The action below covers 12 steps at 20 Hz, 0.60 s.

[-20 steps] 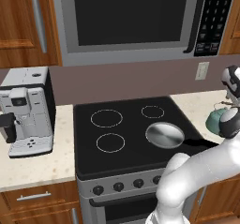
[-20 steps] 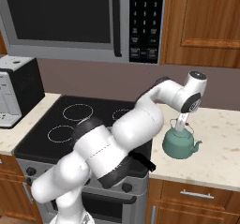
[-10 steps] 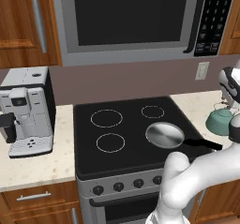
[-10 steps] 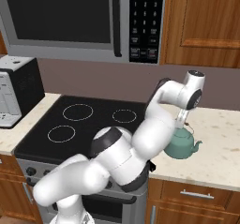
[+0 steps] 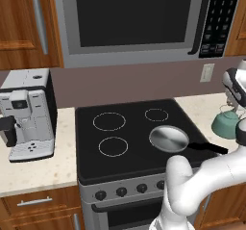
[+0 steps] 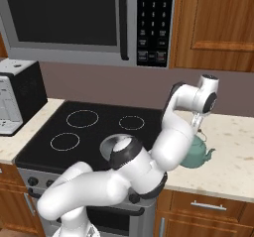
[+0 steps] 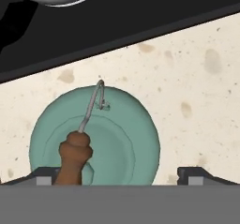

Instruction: Pick the kettle from the counter and place it on a stove burner. Then turn the burner on.

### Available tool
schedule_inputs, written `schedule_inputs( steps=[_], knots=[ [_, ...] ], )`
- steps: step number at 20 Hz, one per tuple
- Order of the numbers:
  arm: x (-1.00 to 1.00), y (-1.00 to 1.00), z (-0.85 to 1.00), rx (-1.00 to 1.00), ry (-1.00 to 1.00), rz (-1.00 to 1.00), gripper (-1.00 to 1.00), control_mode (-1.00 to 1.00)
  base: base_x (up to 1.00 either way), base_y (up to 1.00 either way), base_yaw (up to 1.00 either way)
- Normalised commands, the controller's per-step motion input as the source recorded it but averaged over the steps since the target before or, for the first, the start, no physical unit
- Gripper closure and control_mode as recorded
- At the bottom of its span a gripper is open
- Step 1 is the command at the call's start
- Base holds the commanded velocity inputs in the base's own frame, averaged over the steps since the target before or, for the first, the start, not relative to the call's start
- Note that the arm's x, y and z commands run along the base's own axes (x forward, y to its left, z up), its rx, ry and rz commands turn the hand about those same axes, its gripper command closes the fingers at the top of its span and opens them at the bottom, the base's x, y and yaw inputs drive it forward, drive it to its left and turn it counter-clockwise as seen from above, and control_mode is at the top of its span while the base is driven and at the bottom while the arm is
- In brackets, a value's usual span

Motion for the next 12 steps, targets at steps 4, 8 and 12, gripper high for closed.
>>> schedule_inputs(
  steps=[4, 8, 12],
  knots=[
    [0.0, -0.08, -0.13, 0.0, 0.0, 0.0, 1.0, -1.0, 0.0, 0.0, 0.0],
    [-0.23, -0.13, 0.04, 0.0, -0.05, 0.0, 1.0, -1.0, 0.0, 0.0, 0.0],
    [-0.58, 0.0, 0.21, 0.0, -0.14, 0.0, 1.0, -1.0, 0.0, 0.0, 0.0]
  ],
)
